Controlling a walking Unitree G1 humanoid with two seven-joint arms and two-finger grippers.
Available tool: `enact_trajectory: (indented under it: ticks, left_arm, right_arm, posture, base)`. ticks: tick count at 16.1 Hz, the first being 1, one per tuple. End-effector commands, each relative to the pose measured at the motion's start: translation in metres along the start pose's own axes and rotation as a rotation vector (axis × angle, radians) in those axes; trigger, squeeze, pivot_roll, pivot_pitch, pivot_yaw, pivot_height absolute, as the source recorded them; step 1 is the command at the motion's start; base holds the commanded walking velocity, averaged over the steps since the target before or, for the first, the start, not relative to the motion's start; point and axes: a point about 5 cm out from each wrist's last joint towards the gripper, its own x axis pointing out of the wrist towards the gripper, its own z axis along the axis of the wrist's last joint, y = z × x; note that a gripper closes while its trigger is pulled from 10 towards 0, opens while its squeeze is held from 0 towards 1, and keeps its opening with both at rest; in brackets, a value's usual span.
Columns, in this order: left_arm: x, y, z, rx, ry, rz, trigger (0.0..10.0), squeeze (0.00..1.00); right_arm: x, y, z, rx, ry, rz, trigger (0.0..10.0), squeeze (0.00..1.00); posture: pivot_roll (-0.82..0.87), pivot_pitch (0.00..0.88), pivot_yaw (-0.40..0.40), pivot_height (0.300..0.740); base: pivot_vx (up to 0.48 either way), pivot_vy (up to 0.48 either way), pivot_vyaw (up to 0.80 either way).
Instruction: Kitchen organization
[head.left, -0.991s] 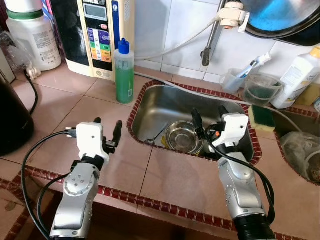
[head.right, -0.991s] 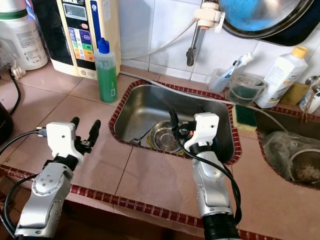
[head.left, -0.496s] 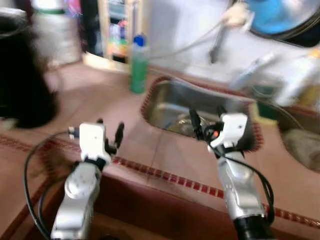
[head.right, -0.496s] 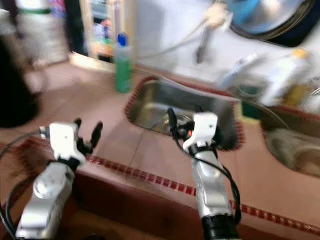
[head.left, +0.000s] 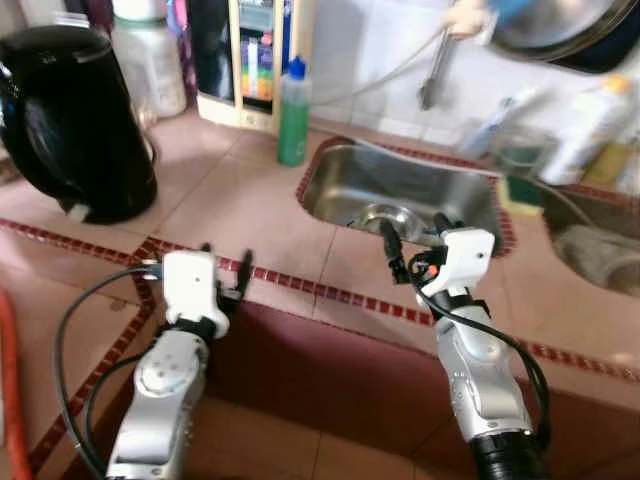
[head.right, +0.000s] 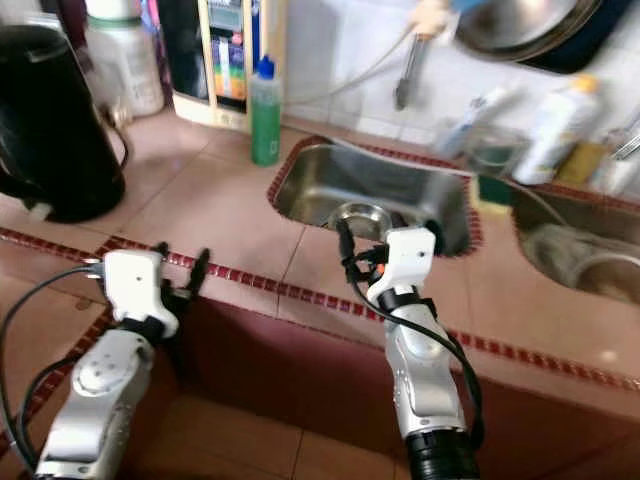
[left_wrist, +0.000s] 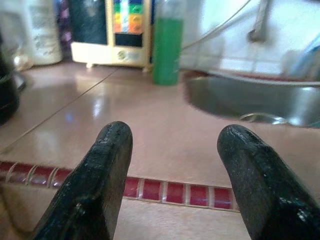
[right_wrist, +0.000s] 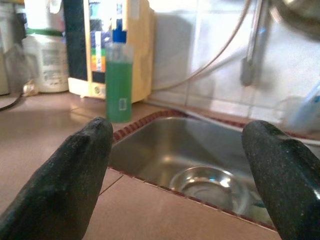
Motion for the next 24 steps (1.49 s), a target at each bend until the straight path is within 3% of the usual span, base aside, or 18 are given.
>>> enact_trajectory:
  ticks: [1, 3, 6, 8, 9, 12, 14, 16, 18, 19, 20, 23, 24]
  left_arm:
    - [0.000, 0.003, 0.001, 0.024, 0.000, 0.003, 10.0, 0.00]
    - [-0.001, 0.002, -0.001, 0.032, 0.001, 0.000, 10.0, 0.00]
    - [-0.005, -0.002, -0.019, 0.032, 0.053, -0.042, 10.0, 0.00]
    - [-0.014, -0.007, -0.032, 0.095, 0.062, -0.119, 10.0, 0.00]
    - [-0.017, -0.008, -0.034, 0.091, 0.058, -0.124, 10.0, 0.00]
    - [-0.034, -0.014, -0.046, 0.150, 0.042, -0.271, 10.0, 0.00]
    - [-0.044, -0.015, -0.067, 0.233, 0.111, -0.358, 10.0, 0.00]
    - [-0.054, -0.016, -0.094, 0.253, 0.228, -0.428, 10.0, 0.00]
    - [-0.073, -0.018, -0.133, 0.224, 0.420, -0.484, 10.0, 0.00]
    - [-0.077, -0.017, -0.142, 0.198, 0.475, -0.470, 10.0, 0.00]
    - [-0.086, -0.015, -0.160, 0.134, 0.594, -0.430, 10.0, 0.00]
    - [-0.103, -0.010, -0.186, 0.046, 0.784, -0.288, 10.0, 0.00]
    - [-0.109, -0.005, -0.193, 0.061, 0.860, -0.221, 10.0, 0.00]
  right_arm:
    - [0.001, 0.001, 0.002, -0.007, -0.005, 0.003, 10.0, 0.00]
    - [-0.001, 0.007, -0.004, -0.038, 0.019, 0.053, 10.0, 0.00]
    - [-0.012, 0.009, -0.029, -0.097, 0.123, 0.150, 10.0, 0.00]
    - [-0.026, 0.009, -0.049, -0.152, 0.207, 0.236, 10.0, 0.00]
    - [-0.030, 0.010, -0.052, -0.154, 0.221, 0.266, 10.0, 0.00]
    - [-0.052, 0.014, -0.069, -0.098, 0.329, 0.520, 10.0, 0.00]
    - [-0.067, 0.008, -0.085, -0.086, 0.447, 0.623, 10.0, 0.00]
    - [-0.080, -0.002, -0.102, -0.071, 0.581, 0.649, 10.0, 0.00]
    - [-0.104, -0.015, -0.126, 0.058, 0.760, 0.588, 10.0, 0.00]
    - [-0.111, -0.017, -0.132, 0.129, 0.799, 0.542, 10.0, 0.00]
    - [-0.126, -0.022, -0.143, 0.240, 0.882, 0.442, 10.0, 0.00]
    - [-0.157, -0.036, -0.161, 0.288, 1.006, 0.148, 10.0, 0.00]
    - [-0.166, -0.041, -0.165, 0.270, 1.036, 0.032, 10.0, 0.00]
  posture:
    - [0.04, 0.000, -0.102, 0.740]
    - [0.04, 0.000, -0.103, 0.740]
    - [0.04, 0.000, -0.103, 0.740]
    - [0.04, 0.000, -0.105, 0.740]
    - [0.04, 0.000, -0.106, 0.740]
    - [0.05, 0.000, -0.112, 0.740]
    - [0.05, 0.000, -0.115, 0.740]
    - [0.05, 0.000, -0.116, 0.740]
    - [0.05, 0.000, -0.116, 0.740]
    - [0.05, 0.000, -0.118, 0.740]
    - [0.05, 0.000, -0.122, 0.740]
    - [0.06, 0.000, -0.127, 0.740]
    - [0.06, 0.000, -0.130, 0.740]
  base:
    - [0.000, 0.000, 0.00]
    - [0.000, 0.000, 0.00]
    - [0.000, 0.000, 0.00]
    - [0.000, 0.000, 0.00]
    - [0.000, 0.000, 0.00]
    - [0.000, 0.000, 0.00]
    - [0.000, 0.000, 0.00]
    - [0.000, 0.000, 0.00]
    - [0.000, 0.000, 0.00]
    - [0.000, 0.000, 0.00]
    - [0.000, 0.000, 0.00]
    - [0.000, 0.000, 0.00]
    - [0.000, 0.000, 0.00]
